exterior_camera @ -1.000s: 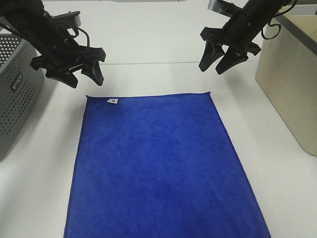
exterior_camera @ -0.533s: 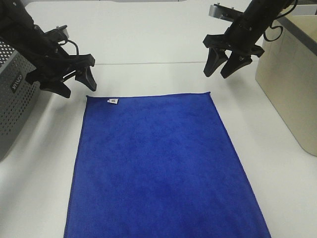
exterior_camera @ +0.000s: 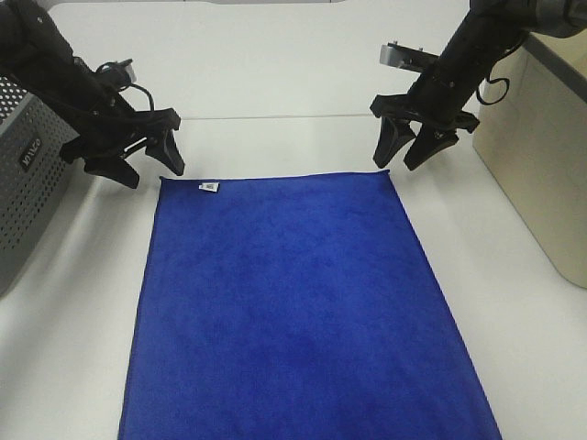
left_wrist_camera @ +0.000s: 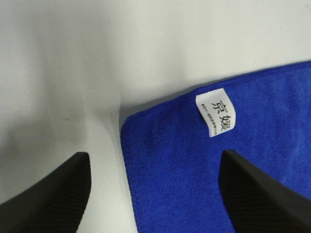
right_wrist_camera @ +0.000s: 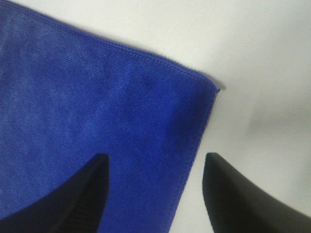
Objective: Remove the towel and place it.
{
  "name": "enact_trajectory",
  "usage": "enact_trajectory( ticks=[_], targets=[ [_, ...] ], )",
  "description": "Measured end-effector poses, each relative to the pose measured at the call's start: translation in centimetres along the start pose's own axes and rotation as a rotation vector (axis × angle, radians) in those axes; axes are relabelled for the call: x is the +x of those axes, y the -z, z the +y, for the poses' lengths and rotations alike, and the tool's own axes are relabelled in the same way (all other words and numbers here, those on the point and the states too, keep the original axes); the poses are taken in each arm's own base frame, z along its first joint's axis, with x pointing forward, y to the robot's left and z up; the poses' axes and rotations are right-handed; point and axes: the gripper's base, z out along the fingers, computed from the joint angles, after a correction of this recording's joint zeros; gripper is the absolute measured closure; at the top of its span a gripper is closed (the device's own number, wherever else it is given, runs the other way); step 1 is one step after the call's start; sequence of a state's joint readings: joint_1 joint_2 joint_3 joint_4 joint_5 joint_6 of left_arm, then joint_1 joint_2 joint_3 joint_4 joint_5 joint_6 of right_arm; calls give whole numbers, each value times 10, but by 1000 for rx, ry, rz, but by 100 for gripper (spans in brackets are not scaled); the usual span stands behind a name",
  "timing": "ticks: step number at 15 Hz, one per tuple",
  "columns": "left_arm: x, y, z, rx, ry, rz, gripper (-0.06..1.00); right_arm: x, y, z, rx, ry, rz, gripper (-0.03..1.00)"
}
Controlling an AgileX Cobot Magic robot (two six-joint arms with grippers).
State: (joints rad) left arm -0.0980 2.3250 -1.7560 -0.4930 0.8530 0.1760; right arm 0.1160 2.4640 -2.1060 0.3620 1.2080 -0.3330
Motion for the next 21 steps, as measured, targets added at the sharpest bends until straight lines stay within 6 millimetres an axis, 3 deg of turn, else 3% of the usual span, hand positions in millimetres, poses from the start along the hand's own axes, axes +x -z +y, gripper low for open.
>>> enact_trajectory(
  ticks=[1, 5, 21],
  targets=[
    [3, -11, 5, -3, 4, 26, 27, 0, -13, -6, 9, -6, 13, 39],
    [4, -22, 9, 3, 6, 24, 27, -8, -17, -14, 73, -26, -75, 39],
    [1, -25, 9, 20, 0, -1, 27, -10, -37, -23, 85, -41, -79, 39]
  ],
)
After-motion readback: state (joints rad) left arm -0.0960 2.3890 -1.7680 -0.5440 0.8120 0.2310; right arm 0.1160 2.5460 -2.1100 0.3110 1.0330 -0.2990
